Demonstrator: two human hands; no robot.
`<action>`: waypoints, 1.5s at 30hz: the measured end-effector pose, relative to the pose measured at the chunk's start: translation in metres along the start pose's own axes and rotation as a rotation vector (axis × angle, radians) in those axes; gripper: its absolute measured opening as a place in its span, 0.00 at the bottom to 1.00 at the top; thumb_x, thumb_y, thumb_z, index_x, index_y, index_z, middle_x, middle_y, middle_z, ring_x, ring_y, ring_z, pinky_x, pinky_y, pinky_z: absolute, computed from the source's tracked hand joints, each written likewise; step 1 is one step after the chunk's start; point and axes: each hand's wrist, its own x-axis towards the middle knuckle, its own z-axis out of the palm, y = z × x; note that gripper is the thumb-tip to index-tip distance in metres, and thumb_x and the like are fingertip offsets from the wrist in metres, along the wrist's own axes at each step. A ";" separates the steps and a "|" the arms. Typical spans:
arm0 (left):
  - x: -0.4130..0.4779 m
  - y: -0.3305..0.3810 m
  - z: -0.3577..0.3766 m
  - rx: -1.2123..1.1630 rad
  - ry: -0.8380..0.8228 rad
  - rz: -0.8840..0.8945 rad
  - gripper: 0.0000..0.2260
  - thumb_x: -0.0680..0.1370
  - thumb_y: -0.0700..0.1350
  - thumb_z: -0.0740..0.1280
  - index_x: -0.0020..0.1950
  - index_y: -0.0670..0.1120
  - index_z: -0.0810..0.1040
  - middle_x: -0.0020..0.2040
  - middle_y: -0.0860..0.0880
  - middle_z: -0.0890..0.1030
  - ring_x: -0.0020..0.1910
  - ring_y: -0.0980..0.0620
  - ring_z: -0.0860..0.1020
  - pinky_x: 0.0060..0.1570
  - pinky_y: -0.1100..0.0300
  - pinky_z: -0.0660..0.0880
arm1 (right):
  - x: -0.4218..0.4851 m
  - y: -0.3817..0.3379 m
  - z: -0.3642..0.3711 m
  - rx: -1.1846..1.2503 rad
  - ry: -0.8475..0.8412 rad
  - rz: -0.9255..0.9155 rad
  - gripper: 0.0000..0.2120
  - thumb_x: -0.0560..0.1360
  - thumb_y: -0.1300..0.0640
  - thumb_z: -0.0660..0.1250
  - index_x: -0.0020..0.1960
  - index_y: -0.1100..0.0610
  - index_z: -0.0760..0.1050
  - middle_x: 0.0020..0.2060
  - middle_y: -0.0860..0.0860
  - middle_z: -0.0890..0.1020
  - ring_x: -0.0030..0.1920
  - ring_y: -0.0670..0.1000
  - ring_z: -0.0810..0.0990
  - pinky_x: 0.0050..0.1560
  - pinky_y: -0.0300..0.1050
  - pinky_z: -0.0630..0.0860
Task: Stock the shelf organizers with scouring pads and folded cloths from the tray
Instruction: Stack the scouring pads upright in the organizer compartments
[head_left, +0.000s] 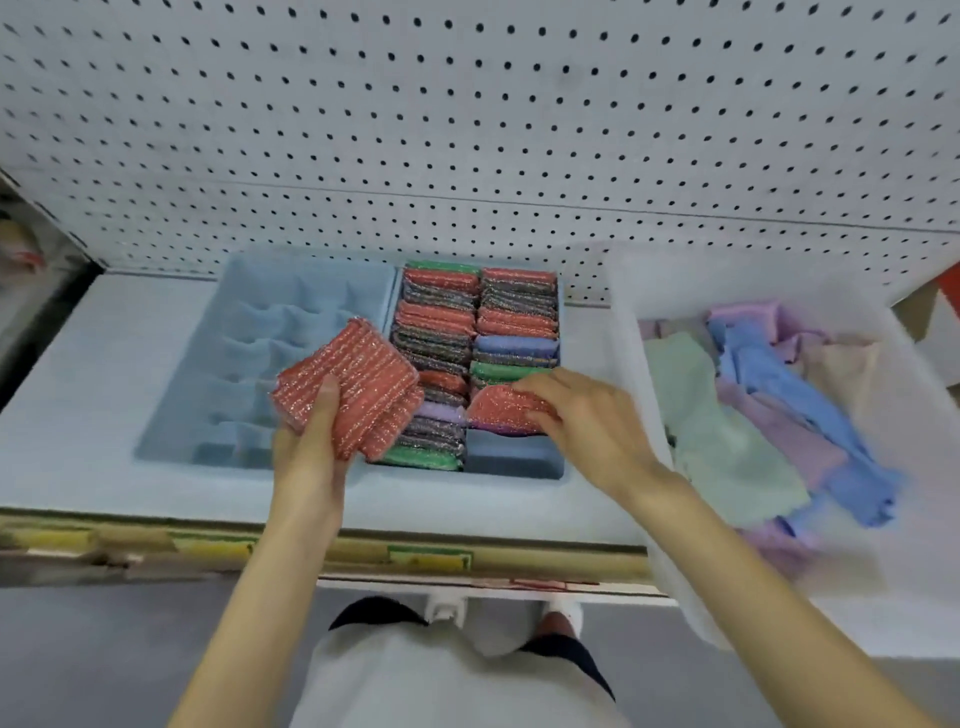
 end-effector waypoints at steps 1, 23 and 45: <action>0.005 -0.003 -0.002 -0.012 -0.020 -0.037 0.07 0.78 0.47 0.66 0.56 0.52 0.76 0.51 0.54 0.83 0.50 0.57 0.82 0.53 0.57 0.77 | 0.000 -0.002 0.006 -0.073 0.009 -0.022 0.17 0.69 0.63 0.73 0.56 0.52 0.78 0.47 0.49 0.83 0.43 0.54 0.82 0.37 0.49 0.79; 0.024 -0.019 -0.017 0.034 -0.190 -0.112 0.19 0.79 0.49 0.65 0.68 0.46 0.71 0.60 0.50 0.80 0.56 0.56 0.80 0.49 0.65 0.76 | 0.002 -0.019 0.028 -0.494 -0.076 -0.103 0.18 0.56 0.76 0.65 0.39 0.58 0.78 0.33 0.53 0.78 0.31 0.55 0.75 0.27 0.41 0.64; 0.027 -0.021 -0.020 0.050 -0.205 -0.126 0.20 0.78 0.49 0.65 0.69 0.47 0.70 0.60 0.51 0.80 0.55 0.56 0.80 0.49 0.65 0.77 | 0.023 -0.004 0.013 0.066 -0.279 0.269 0.17 0.74 0.49 0.70 0.61 0.50 0.76 0.56 0.48 0.81 0.57 0.50 0.78 0.56 0.47 0.74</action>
